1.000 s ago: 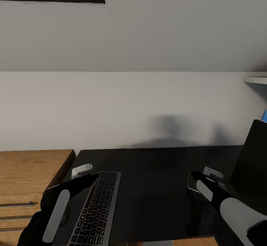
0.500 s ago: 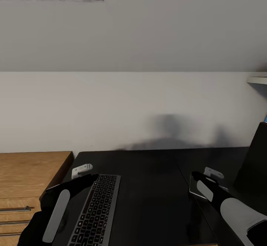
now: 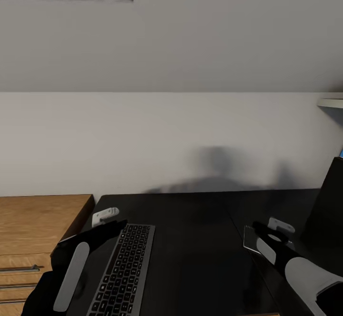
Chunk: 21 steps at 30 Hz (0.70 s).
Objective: In the bedroom, organize the workspace by keeping the computer under the desk, ensuring the monitor is on the desk, placing the keyboard on the desk next to the monitor, placing the mouse on the desk next to the keyboard, moving the folder from the swivel chair onto the desk next to the mouse, stacking the notebook on top of the folder with the pen on top of the notebook, and positioning the swivel chair next to the desk.
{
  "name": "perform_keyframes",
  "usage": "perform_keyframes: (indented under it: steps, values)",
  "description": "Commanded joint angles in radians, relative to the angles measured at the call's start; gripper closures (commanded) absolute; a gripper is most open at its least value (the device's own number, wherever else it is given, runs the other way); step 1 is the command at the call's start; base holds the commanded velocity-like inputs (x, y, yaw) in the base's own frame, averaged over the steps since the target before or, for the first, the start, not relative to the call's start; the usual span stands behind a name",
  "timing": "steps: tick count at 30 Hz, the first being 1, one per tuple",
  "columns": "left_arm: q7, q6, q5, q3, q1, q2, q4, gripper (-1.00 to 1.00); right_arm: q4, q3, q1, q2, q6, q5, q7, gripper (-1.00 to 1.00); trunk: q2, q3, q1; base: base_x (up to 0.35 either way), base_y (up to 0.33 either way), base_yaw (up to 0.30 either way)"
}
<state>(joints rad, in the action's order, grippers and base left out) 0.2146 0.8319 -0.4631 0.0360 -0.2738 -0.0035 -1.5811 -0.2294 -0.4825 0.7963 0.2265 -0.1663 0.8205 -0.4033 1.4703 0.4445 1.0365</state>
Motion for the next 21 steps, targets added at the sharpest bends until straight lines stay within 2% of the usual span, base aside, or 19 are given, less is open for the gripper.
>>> perform_keyframes:
  steps: [1,4,9,14,21]
  values:
    - [0.008,0.004,-0.011,0.000,-0.001,-0.001,-0.002,-1.00,0.002,-0.008,0.001,0.001,-0.020,-0.006,-0.004,-1.00,0.001,0.001,0.000,0.000,0.000,0.000]
    - [0.008,0.004,-0.011,-0.001,-0.001,-0.002,-0.003,-1.00,0.005,-0.008,0.002,0.001,-0.032,-0.024,-0.003,-1.00,0.001,0.001,0.000,0.000,0.000,0.000]
    - [0.008,0.004,-0.011,-0.006,-0.001,-0.002,-0.002,-1.00,0.012,-0.008,0.005,0.008,-0.033,-0.040,-0.003,-1.00,0.036,0.017,0.019,0.000,0.000,0.000]
    - [0.008,0.005,-0.011,-0.008,-0.001,-0.002,-0.002,-1.00,0.012,-0.006,0.006,0.010,0.049,-0.041,-0.006,-1.00,0.071,0.033,0.038,0.000,0.000,0.000]
    - [0.009,0.006,-0.011,-0.010,-0.001,-0.001,0.000,-1.00,0.013,-0.004,0.007,0.009,0.067,-0.039,-0.008,-1.00,0.120,0.054,0.065,0.000,0.000,0.000]
